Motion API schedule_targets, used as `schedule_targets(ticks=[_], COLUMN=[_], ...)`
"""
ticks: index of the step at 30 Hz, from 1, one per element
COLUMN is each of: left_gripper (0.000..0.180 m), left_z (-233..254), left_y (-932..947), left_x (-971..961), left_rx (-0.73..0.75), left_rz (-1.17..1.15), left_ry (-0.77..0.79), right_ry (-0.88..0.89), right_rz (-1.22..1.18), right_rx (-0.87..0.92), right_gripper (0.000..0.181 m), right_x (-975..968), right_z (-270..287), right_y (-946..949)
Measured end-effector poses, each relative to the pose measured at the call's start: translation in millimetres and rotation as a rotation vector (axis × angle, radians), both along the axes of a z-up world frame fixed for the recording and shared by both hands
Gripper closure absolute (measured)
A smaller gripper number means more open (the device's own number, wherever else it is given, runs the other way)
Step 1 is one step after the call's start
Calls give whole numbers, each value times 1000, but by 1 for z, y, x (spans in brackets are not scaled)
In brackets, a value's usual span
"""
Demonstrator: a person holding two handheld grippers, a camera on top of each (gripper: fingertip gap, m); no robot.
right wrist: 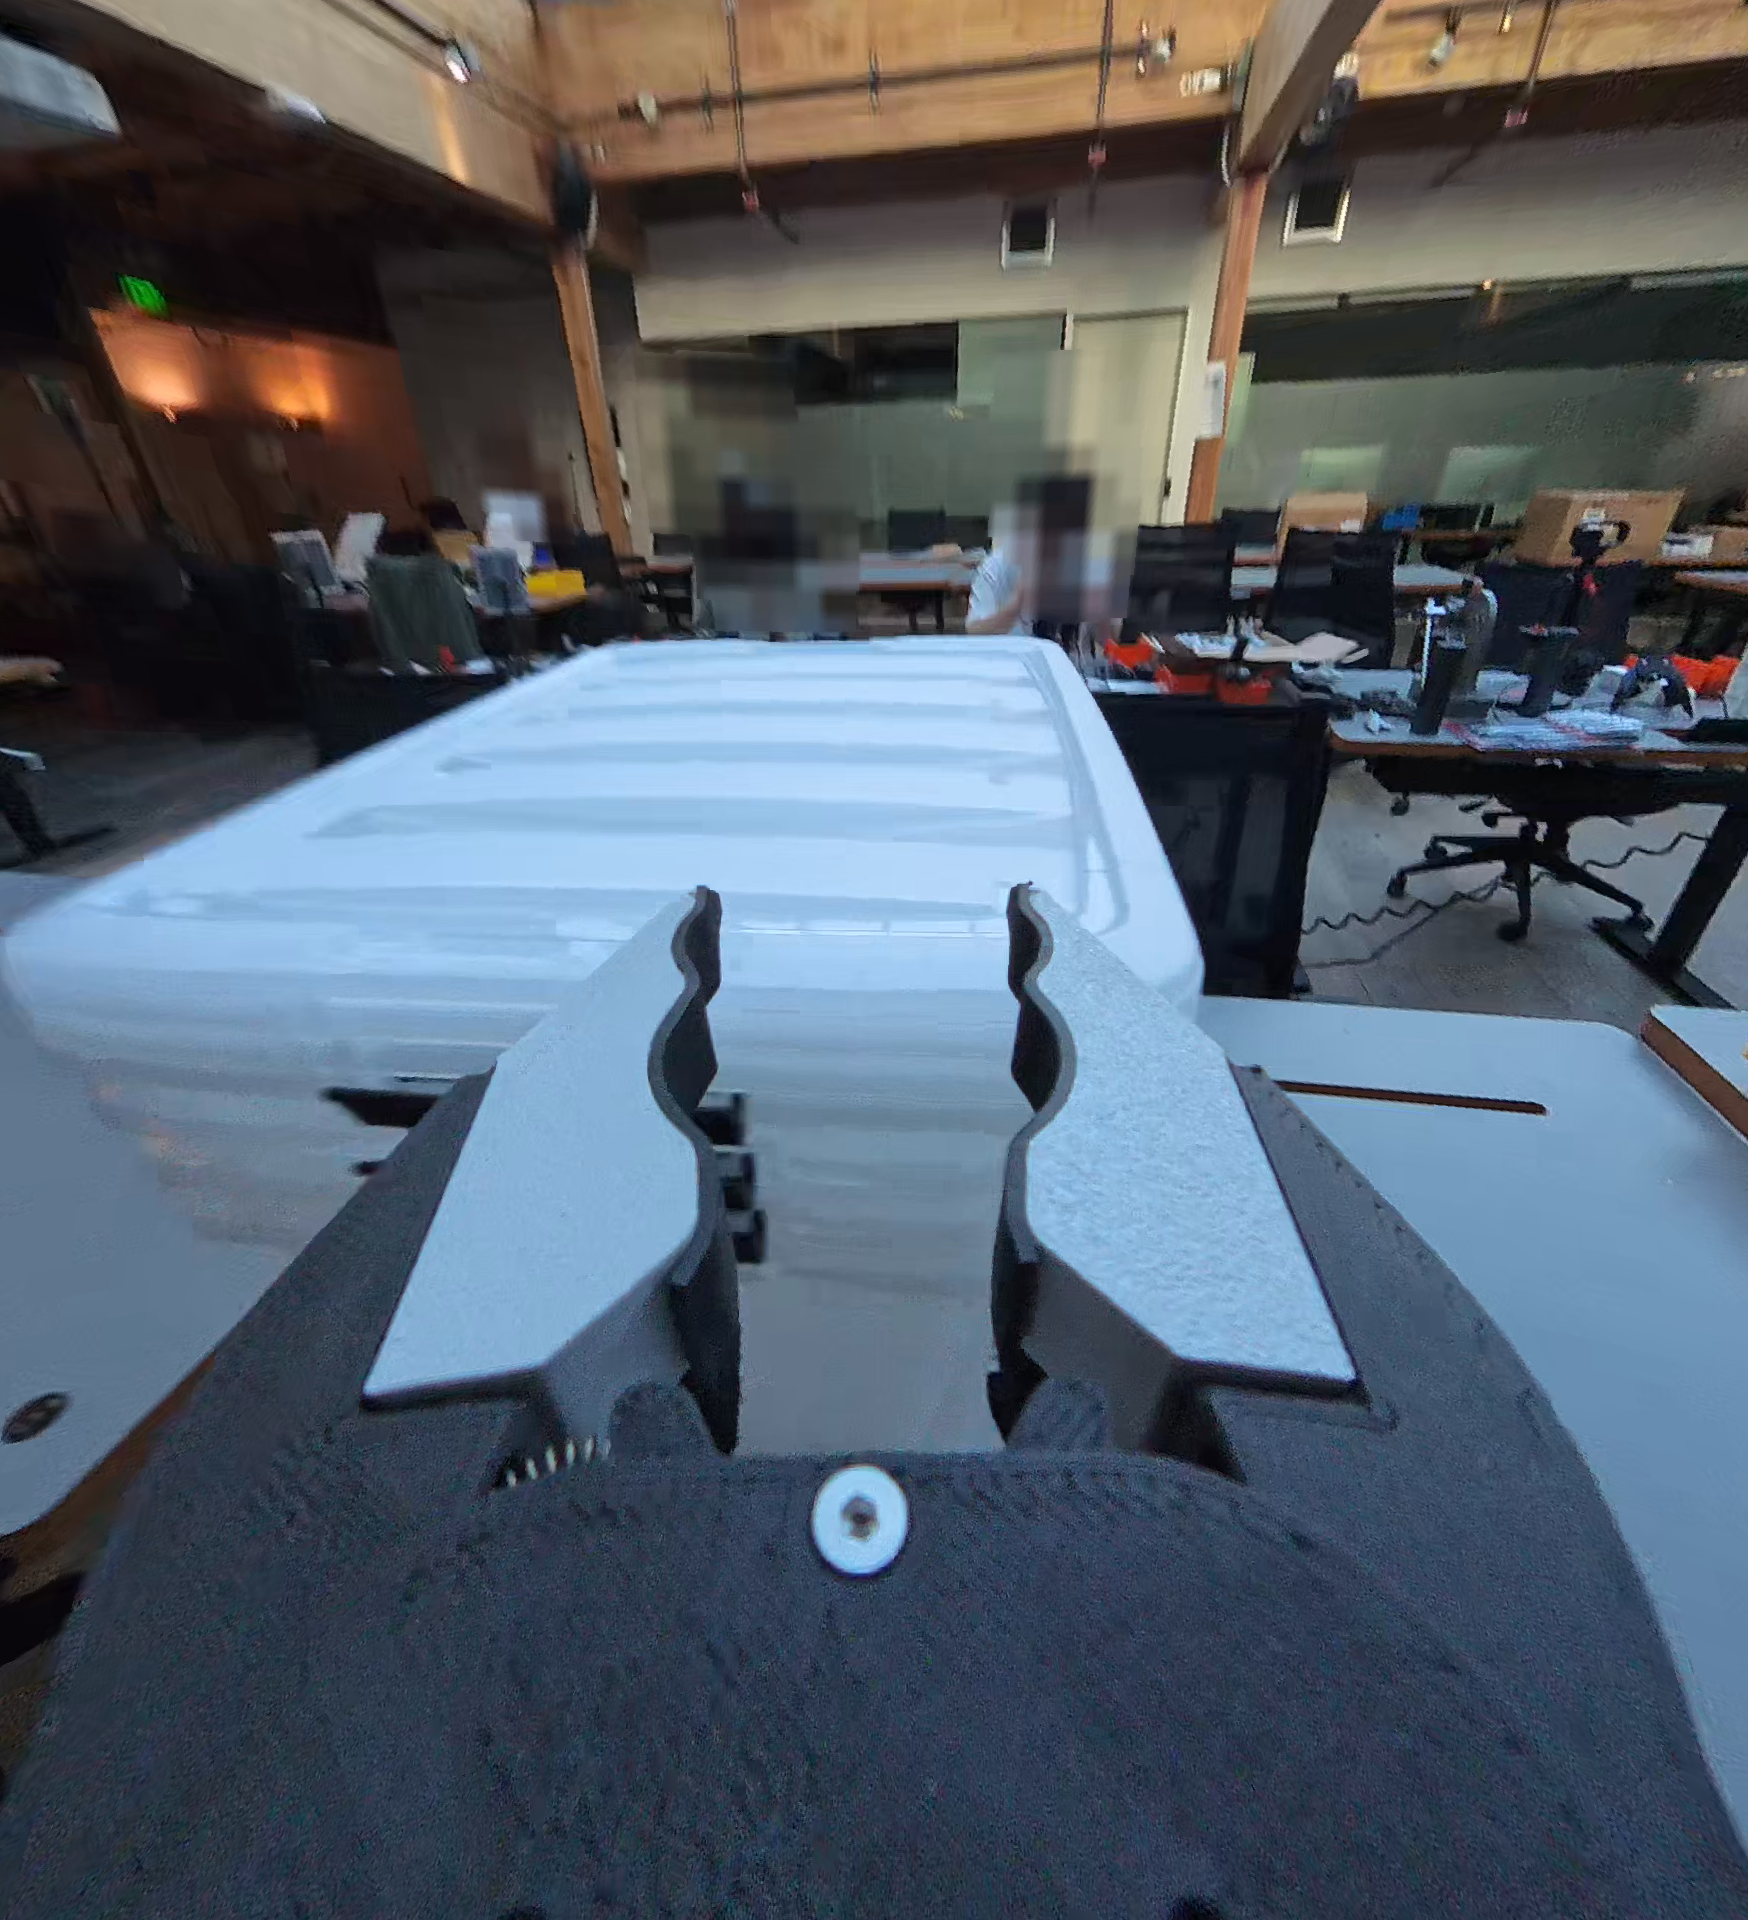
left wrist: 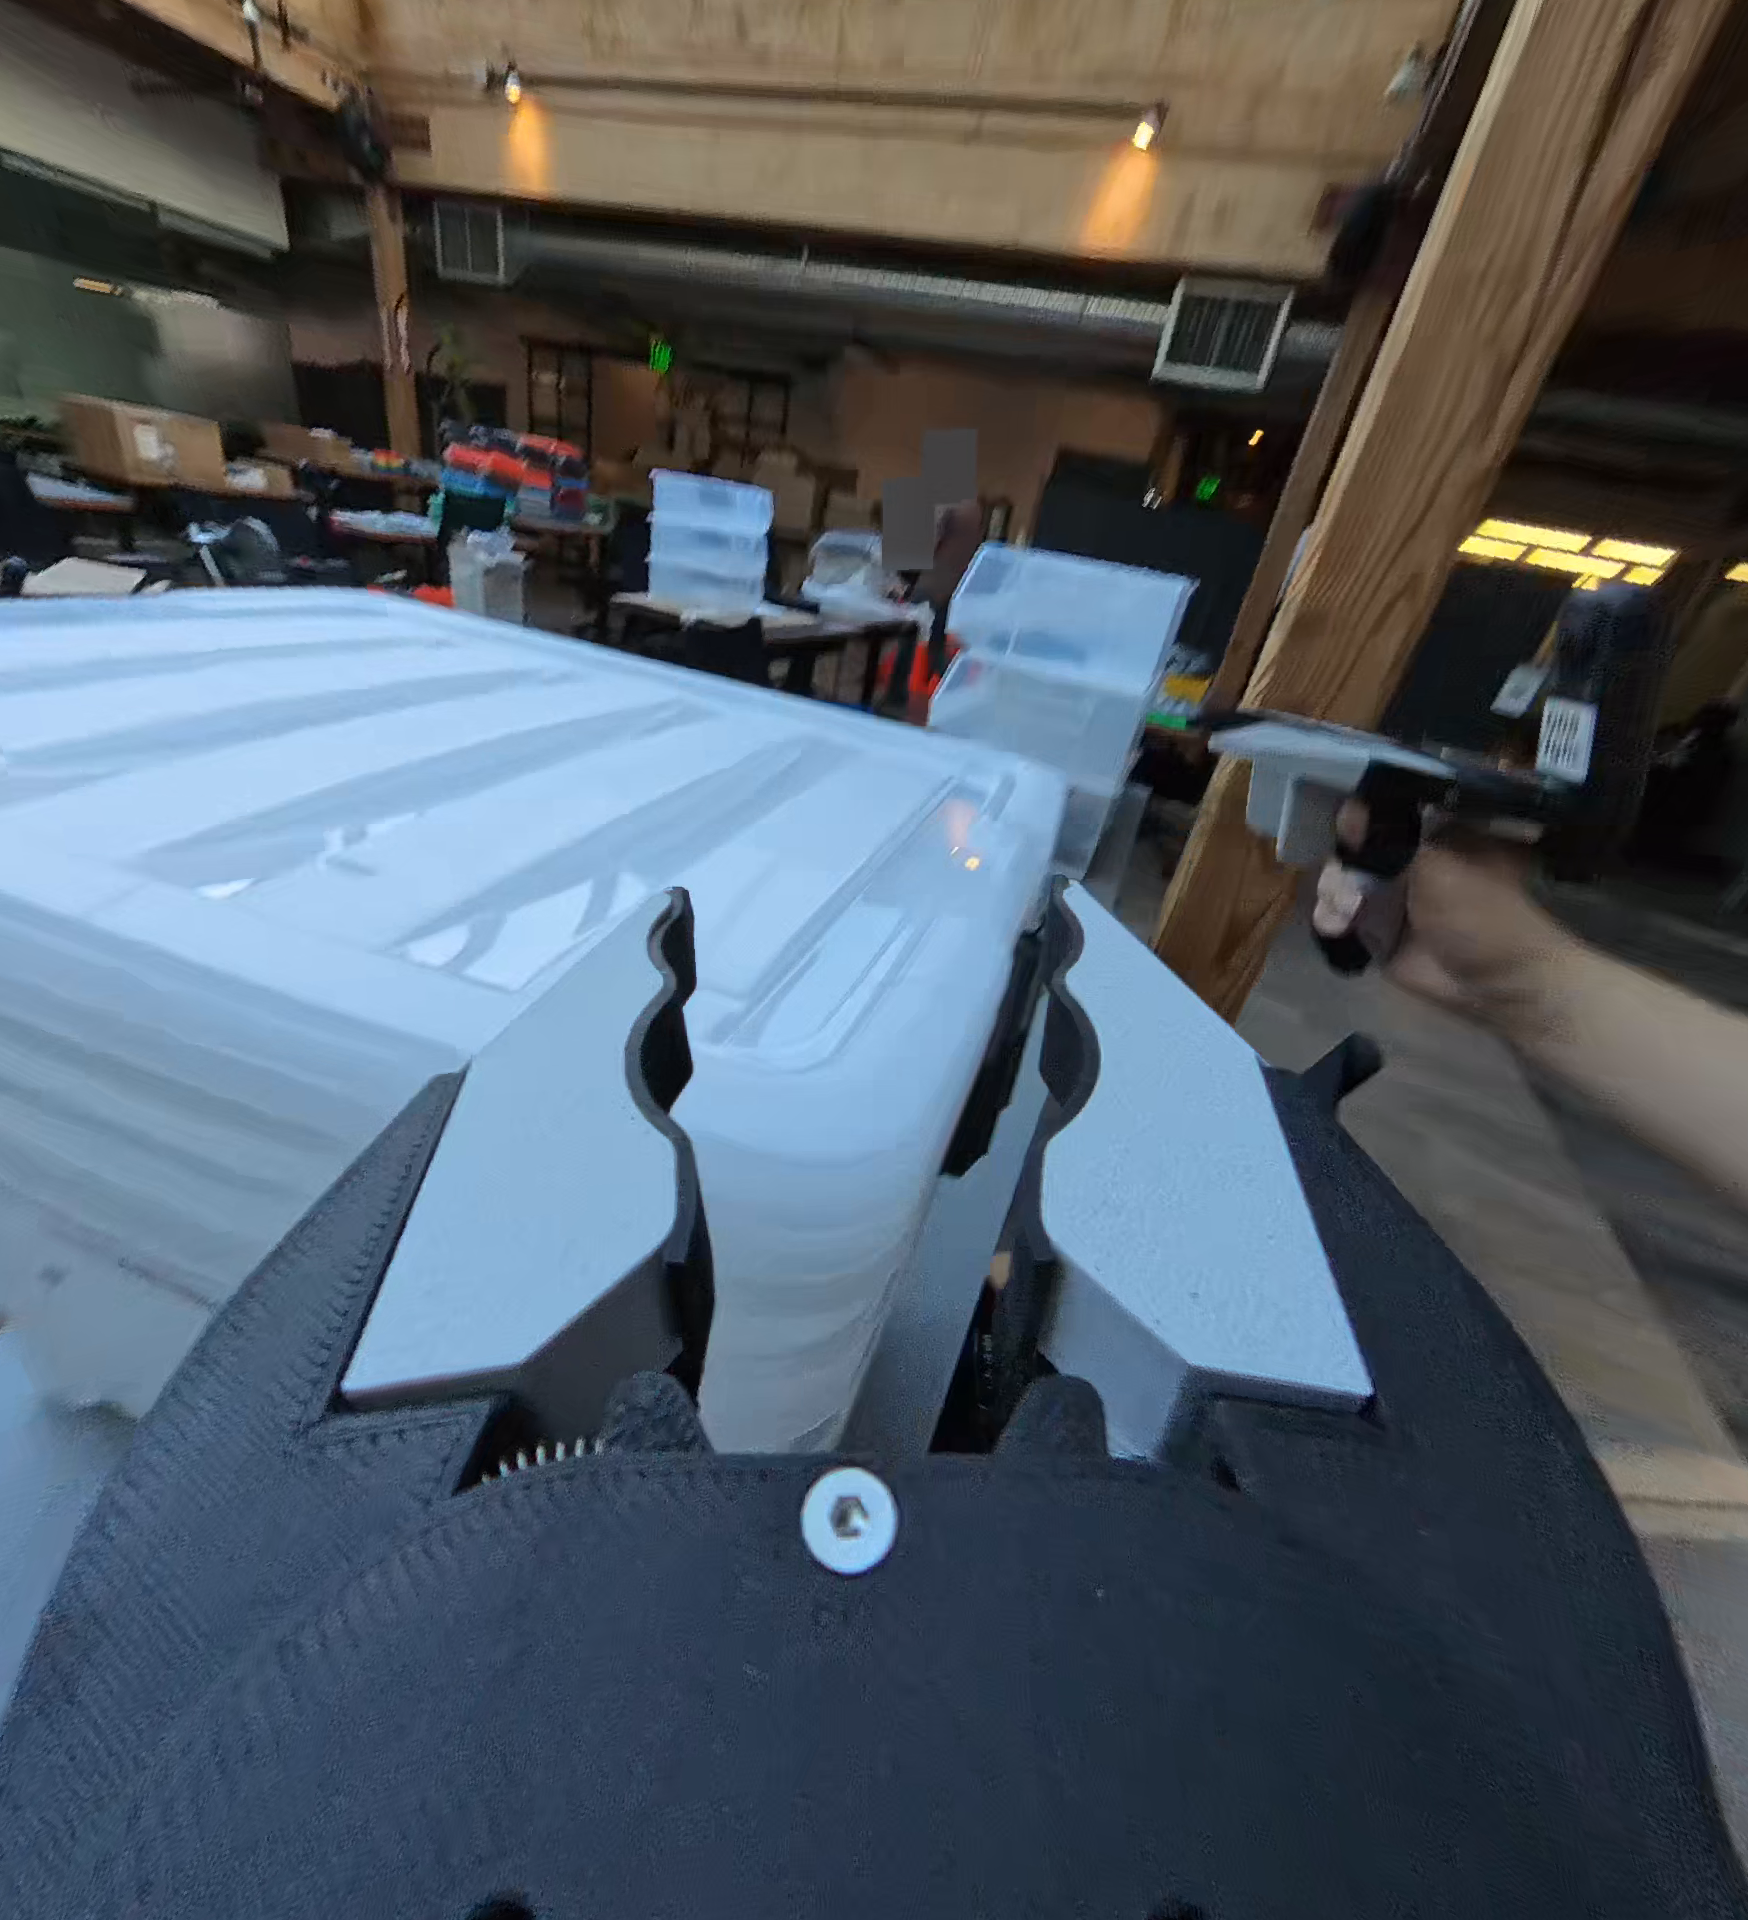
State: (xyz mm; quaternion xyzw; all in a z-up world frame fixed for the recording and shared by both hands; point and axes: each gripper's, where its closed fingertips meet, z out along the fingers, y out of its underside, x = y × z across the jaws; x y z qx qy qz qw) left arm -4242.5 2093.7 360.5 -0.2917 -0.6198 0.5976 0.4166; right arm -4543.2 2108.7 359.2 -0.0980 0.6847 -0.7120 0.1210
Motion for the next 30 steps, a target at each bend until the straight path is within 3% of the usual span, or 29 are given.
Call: schedule_targets(ticks=[3,6,12,16,19,21,24,28,30], left_gripper=[115,117,101,105,112,110,114,111,115], left_z=[37,37,-70,-133,-154,-158,-146,-131,-115], left_y=[39,98,240,339,403,449,524,582,599], left_x=[4,-26,-157,-255,-329,-374,-427,-479,-498], left_rx=[-66,-114,-135,-89,-172,-206,-176,-204,-131], left_rz=[-73,-234,-590,-797,-871,-902,-1006,-1066,-1118], left_ry=[108,52,-306,-383,-472,-516,-462,-439,-365], right_ry=[-2,107,78,125,201,222,234,141,98], right_rz=[-1,-198,-575,-738,-835,-916,-1038,-1102,-1075], right_rx=[-52,-7,188,234,252,242,255,296,294], right_gripper=[117,114,111,106,108,107,106,104,104], right_x=[21,14,-52,-109,-142,-165,-194,-225,-240], right_z=[5,-26,-81,-74,-69,-69,-77,-90,-95], right_y=[99,207,381,464,530,579,656,726,741])
